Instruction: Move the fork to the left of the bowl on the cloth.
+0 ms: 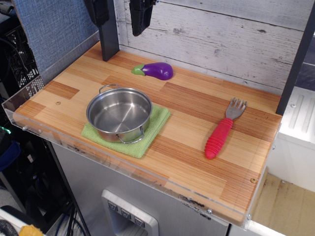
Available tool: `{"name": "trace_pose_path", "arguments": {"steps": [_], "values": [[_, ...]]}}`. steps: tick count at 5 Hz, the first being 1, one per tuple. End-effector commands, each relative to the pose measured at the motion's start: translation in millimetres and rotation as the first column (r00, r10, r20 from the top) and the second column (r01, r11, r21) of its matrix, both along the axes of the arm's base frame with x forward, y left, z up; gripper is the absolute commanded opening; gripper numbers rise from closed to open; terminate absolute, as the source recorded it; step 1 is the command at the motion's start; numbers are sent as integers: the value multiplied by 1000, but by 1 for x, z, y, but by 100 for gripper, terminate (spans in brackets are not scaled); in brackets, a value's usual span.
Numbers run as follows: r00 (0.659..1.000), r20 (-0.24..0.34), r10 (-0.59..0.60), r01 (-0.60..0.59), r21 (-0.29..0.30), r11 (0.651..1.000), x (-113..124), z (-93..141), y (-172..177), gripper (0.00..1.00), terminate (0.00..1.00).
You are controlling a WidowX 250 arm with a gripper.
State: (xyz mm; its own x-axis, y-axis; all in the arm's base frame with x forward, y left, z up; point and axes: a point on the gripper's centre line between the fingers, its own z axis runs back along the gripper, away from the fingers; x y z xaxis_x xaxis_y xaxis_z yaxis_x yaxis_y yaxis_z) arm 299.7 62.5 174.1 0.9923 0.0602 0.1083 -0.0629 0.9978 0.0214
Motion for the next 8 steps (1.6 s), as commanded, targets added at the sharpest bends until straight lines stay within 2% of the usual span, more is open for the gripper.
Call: {"name": "trace_pose_path", "arguments": {"steps": [1,2,3,4,5,6,7,8], "values": [[1000,0,0,0,0,1000,0,0,0,100,0],[1000,-12,7,-6,94,996,-1,-24,29,100,0],[1000,-17,19,-18,82,996,2,-39,53,100,0],[1000,-2,29,-29,41,999,3,-45,33,100,0],[1000,23,1,-1,-23,1000,6,-50,-12,100,0],[997,39,-59,60,-6,998,10,-53,-63,100,0],[995,17,-95,95,32,995,17,-67,-110,100,0],[992,-7,-129,129,44,991,24,-84,-136,100,0]]}}
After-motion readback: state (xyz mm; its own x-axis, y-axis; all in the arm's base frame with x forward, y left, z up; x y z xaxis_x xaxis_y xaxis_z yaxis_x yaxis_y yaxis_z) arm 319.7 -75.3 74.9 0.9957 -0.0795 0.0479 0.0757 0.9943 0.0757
